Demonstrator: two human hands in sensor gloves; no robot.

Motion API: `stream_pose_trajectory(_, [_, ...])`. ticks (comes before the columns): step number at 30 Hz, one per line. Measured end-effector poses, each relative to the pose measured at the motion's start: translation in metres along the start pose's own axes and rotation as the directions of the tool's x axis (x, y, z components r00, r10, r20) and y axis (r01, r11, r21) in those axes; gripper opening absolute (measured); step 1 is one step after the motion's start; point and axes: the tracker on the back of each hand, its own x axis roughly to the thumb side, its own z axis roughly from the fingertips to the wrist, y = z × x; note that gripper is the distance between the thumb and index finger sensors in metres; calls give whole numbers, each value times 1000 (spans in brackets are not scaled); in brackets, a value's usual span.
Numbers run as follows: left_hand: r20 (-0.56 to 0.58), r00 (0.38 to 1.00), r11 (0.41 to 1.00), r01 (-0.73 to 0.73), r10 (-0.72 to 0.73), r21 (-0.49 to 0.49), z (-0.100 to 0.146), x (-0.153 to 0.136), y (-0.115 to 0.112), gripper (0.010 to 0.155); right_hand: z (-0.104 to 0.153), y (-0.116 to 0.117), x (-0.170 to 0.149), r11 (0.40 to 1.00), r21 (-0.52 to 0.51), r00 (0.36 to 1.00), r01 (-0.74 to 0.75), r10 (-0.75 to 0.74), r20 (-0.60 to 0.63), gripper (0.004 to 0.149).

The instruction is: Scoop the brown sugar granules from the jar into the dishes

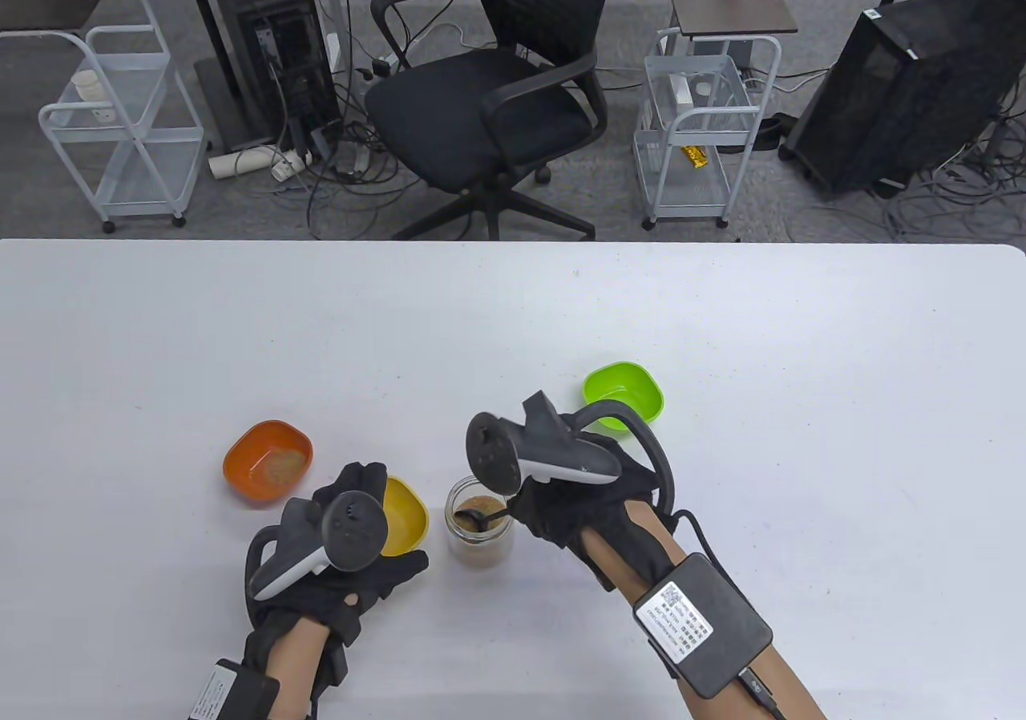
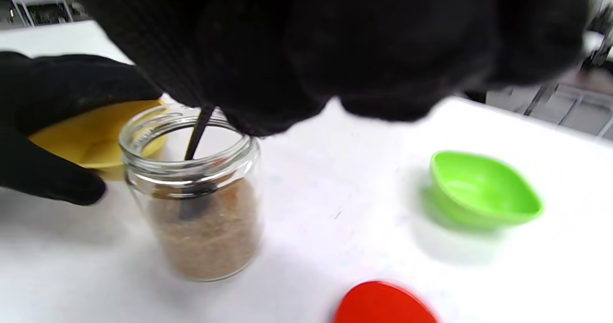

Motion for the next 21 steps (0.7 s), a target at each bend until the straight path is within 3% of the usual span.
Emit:
stream_pose_trajectory(12, [6,1000,1000,2,-2,-9,-1,1,-1,113,-9,15,-44,951,70,953,302,-299,-43,37])
stream_pose_trajectory(21, [13,1000,1000,-7,7,-9,-2,1,-1,113,2,16,-58,931,38,930,363,-360,-76,38])
